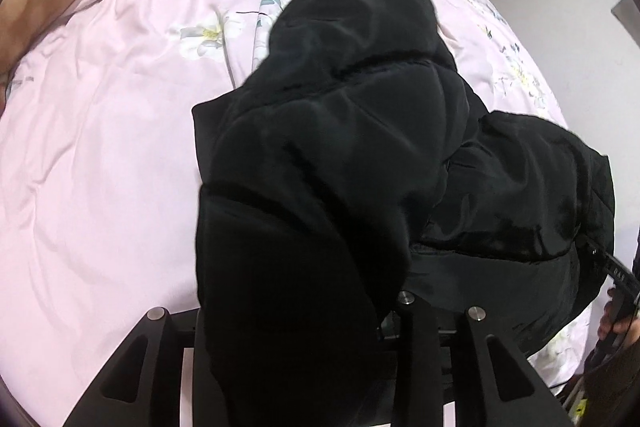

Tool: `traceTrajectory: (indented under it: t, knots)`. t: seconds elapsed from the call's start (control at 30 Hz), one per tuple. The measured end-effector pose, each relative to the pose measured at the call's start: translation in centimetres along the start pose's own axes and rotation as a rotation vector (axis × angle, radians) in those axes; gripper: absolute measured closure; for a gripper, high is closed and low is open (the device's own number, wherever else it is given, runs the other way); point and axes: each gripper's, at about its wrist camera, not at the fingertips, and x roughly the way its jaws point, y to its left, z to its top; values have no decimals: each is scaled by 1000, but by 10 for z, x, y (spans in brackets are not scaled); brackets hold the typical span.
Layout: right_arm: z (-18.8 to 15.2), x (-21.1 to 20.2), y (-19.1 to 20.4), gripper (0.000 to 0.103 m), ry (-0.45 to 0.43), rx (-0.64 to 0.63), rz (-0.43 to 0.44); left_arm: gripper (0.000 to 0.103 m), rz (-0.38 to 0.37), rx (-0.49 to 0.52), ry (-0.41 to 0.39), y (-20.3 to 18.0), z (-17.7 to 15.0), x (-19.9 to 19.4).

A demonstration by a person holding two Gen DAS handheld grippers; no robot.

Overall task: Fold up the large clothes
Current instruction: 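Fold the lifted jacket bundle over onto itself with both tools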

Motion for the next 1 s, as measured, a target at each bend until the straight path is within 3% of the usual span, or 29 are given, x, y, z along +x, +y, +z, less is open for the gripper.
traceTrajectory:
  t: [0.3, 0.47, 0.57, 0.63, 0.73, 0.83, 1.0]
  knots:
    - [11, 65, -35, 29, 174, 50, 199, 60, 51, 45, 26, -7, 10, 3]
    - [5, 96, -60, 27, 227, 131, 348, 59, 54, 41, 37, -17, 15, 6]
    - [2, 91, -50, 44, 197, 109, 339, 59, 55, 35, 29, -19, 15, 5]
    - [-2, 75, -38, 64, 158, 66, 309, 62, 59, 41, 21, -24, 10, -1]
    - [-1, 52, -23, 80, 97, 4, 255, 67, 63, 46, -4, -28, 4, -15]
    - [6, 36, -9, 87, 25, -19, 234, 69, 37, 41, -38, -24, 0, -35]
    - [8, -11, 7, 90, -102, -25, 307, 70, -14, 43, -94, -29, 9, -61]
